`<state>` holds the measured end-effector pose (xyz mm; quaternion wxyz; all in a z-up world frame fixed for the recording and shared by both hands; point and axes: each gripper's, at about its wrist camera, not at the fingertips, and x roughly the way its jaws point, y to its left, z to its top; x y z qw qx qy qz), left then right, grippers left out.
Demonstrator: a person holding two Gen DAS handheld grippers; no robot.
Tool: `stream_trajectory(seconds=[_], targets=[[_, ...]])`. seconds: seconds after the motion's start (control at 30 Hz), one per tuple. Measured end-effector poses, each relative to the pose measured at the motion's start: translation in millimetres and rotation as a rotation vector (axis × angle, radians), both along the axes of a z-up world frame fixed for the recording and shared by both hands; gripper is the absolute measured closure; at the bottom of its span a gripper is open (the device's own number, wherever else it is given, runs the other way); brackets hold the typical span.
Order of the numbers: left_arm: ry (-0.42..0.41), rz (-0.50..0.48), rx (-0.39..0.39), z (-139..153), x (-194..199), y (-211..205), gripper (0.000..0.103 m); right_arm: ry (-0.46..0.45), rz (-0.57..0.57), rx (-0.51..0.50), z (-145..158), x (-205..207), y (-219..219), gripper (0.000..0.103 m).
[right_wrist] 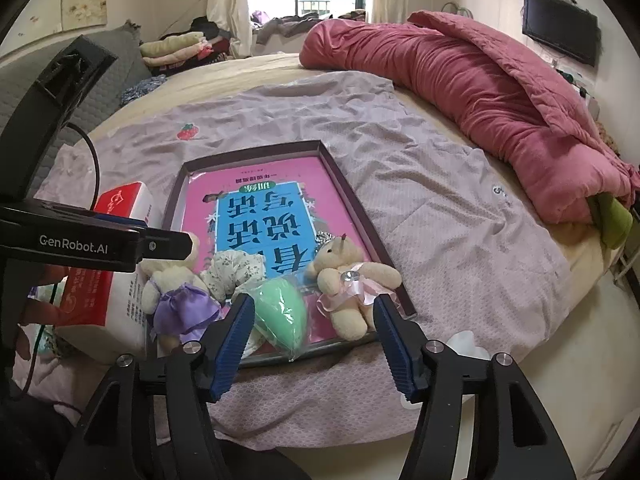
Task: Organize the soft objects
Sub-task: 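Lift both tools away from the pink tray, then move both tools to the pile of items beside the tissue box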
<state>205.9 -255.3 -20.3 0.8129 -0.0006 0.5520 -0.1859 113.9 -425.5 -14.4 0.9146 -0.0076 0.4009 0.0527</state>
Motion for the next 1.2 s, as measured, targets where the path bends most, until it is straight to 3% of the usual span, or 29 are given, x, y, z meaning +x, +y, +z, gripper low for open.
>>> stream_trajectory(seconds=[0.2,0.3,0.7,1.2], targets=[[-0.034,-0.002,-0.002,17,-7,0,0.036,-0.018,-0.011,-0.008,7,-5,-1,0.035],[-0.049,0.002,0.000,25,-13,2,0.023,-0.034,-0.017,-0.018,13,-7,0,0.033],[-0.155,0.058,0.007,76,-47,25,0.022,-0.122,-0.035,-0.033,47,-21,4,0.030],[-0.227,0.146,0.050,109,-85,77,0.022,-0.233,0.003,-0.062,100,-41,40,0.029]])
